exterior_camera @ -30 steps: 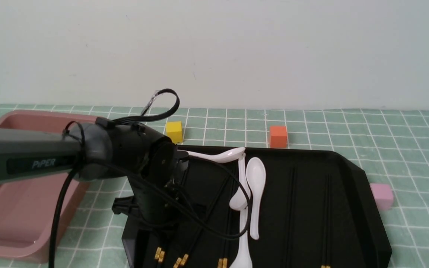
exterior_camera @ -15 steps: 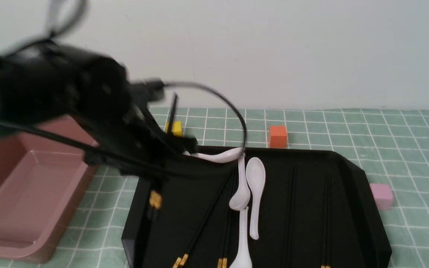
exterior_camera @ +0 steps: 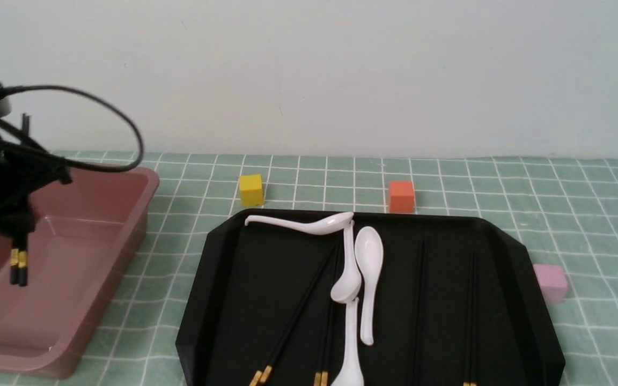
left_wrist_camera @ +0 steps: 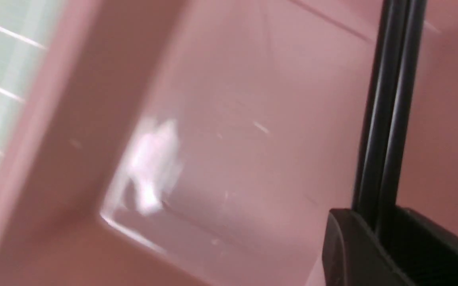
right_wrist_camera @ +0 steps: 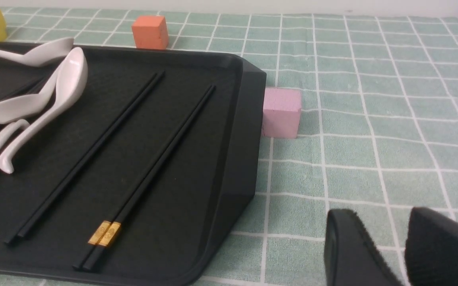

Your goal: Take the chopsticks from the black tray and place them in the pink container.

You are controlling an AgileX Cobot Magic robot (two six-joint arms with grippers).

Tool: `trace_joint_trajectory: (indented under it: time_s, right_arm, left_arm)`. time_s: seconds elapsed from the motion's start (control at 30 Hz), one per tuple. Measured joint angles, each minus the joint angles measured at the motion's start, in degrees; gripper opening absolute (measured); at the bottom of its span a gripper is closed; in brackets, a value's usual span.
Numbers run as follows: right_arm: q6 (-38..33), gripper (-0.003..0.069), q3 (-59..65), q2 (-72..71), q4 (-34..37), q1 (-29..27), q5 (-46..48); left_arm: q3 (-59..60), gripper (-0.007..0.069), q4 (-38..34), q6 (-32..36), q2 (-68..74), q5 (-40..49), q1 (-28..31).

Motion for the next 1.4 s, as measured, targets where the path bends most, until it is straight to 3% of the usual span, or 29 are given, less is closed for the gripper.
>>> trace_joint_trajectory:
  time_s: [0.27,0.5,0.67,0.9,1.2,1.4]
  right_arm:
    - [0.0,0.024,0.0,0.0,0.0,0.0,0.0]
    - [0.0,0.024,0.0,0.0,0.0,0.0,0.0]
    - [0.05,0.024,0.0,0.0,0.0,0.0,0.0]
    - [0.05,0.024,0.0,0.0,0.0,0.0,0.0]
    - [0.05,0.024,0.0,0.0,0.0,0.0,0.0]
    - [0.05,0.024,0.0,0.0,0.0,0.0,0.0]
  left_arm:
    - [0.16,0.0132,6.65,0.04,9.07,-5.49,1.3]
    - [0.16,0.0269,6.84,0.04,11.95,-5.73,1.3]
    - [0.16,0.0228,6.07,0.04,9.14,-2.24,1.3]
    - [0.83,-0.0013,-2.86,5.31,-4.86,4.95,1.25]
    - [17.5,-0.0013,-18.47,16.42,-29.89,5.38,1.25]
    - [35.97,-0.0013,-29.54,25.3,-51.96,-5.39,1.25]
